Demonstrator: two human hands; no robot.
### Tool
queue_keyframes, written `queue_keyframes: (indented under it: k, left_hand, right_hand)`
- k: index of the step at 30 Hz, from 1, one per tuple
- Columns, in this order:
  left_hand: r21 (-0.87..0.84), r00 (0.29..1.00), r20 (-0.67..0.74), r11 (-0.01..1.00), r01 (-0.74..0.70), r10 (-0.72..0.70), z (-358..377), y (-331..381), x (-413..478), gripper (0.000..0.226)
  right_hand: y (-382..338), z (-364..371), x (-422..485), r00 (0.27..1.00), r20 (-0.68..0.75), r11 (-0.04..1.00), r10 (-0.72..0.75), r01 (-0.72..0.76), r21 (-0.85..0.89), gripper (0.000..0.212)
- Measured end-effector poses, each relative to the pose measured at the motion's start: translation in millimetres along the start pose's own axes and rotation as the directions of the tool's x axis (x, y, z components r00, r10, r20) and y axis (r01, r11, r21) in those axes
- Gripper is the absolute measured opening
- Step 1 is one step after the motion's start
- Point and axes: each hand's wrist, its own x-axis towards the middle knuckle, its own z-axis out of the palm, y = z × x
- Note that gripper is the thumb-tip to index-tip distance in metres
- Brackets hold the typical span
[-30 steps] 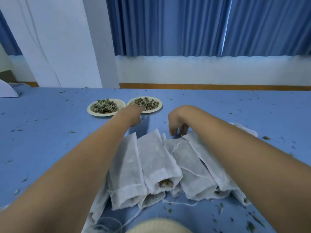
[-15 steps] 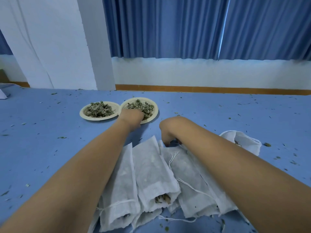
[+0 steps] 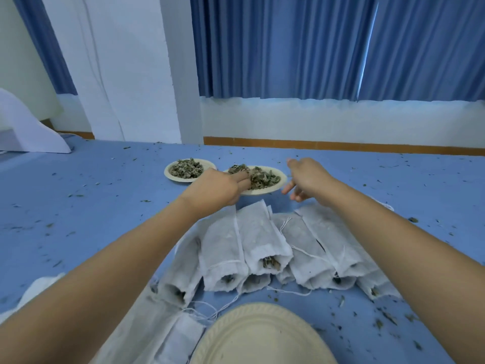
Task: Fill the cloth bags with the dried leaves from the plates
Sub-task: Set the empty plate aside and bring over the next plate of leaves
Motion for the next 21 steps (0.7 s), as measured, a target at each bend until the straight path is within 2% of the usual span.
queue_keyframes:
  k: [2,4,6,8,10,13,17,21]
  left_hand:
    - [-0.074,0.980,-0.178,0.992,-0.100,0.086,-21,7,-27,0.011]
    - [-0.113,0.962,-0.250,0.983,-0.143,0.111,-39,16,-51,0.009]
    - [-0.144,0.962,-0.248,0.977,-0.154,0.115,-58,27,-75,0.010]
    - [-0.158,0.960,-0.248,0.973,-0.171,0.128,-74,37,-98,0.019]
    - [-0.185,0.961,-0.242,0.965,-0.185,0.138,-87,46,-118,0.028]
    - [-0.219,0.960,-0.258,0.961,-0.169,0.110,-101,59,-144,0.037]
    - [-0.258,0.945,-0.295,0.940,-0.223,0.143,-113,81,-176,0.045]
    - [-0.340,0.957,-0.255,0.914,-0.221,0.137,-110,104,-202,0.046]
  right_hand:
    - [4,-3,-21,1.000,0.004,1.000,-0.006,0.006,0.003,0.029]
    - [10,-8,-46,0.999,0.033,1.000,-0.021,0.020,0.007,0.030]
    - [16,-9,-74,0.997,0.058,0.998,-0.058,0.060,-0.037,0.030]
    - [23,-7,-99,0.993,0.054,0.979,-0.101,0.109,-0.173,0.027]
    - [29,-7,-120,0.990,0.048,0.944,-0.133,0.142,-0.298,0.035]
    - [37,-9,-147,0.986,0.045,0.936,-0.160,0.166,-0.311,0.035]
    - [49,-7,-188,0.983,0.085,0.947,-0.164,0.182,-0.266,0.022]
    - [73,6,-222,0.976,0.144,0.888,-0.160,0.207,-0.411,0.028]
